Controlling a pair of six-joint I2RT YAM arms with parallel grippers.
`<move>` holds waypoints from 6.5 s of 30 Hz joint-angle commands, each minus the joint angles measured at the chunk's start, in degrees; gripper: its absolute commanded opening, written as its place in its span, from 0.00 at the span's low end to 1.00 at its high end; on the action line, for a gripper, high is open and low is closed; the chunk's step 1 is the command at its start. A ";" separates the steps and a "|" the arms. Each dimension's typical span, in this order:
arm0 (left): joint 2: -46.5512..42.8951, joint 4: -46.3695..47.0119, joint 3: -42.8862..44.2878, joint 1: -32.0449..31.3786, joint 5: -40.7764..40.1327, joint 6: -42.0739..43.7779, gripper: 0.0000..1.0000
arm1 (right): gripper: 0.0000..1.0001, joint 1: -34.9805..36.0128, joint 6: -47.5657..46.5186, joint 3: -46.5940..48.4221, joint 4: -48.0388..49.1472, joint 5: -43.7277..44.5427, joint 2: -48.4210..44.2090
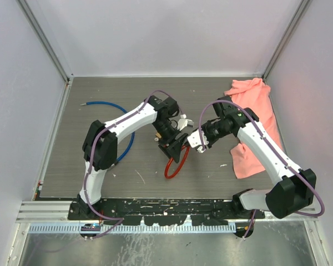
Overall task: Lock with the key
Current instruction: Lock the lock.
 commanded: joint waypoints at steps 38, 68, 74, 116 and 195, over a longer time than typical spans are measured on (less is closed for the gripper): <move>-58.96 83.79 -61.23 -20.46 -54.93 5.60 0.94 | 0.02 0.21 4.66 2.29 -4.11 -1.82 0.72; -44.14 82.09 -54.37 -29.05 -71.28 3.79 0.75 | 0.02 0.20 5.88 2.28 -4.25 -1.96 0.53; -44.30 85.34 -55.77 -27.26 -69.14 4.04 0.67 | 0.02 0.21 5.98 2.38 -4.39 -2.06 0.35; -34.51 54.77 -37.77 -11.10 -32.57 14.92 0.00 | 0.62 -20.55 5.68 3.58 -13.40 -21.62 1.10; -44.39 60.19 -49.70 -12.54 -35.47 9.69 0.00 | 0.75 -26.24 41.16 -36.93 33.95 -21.69 -16.80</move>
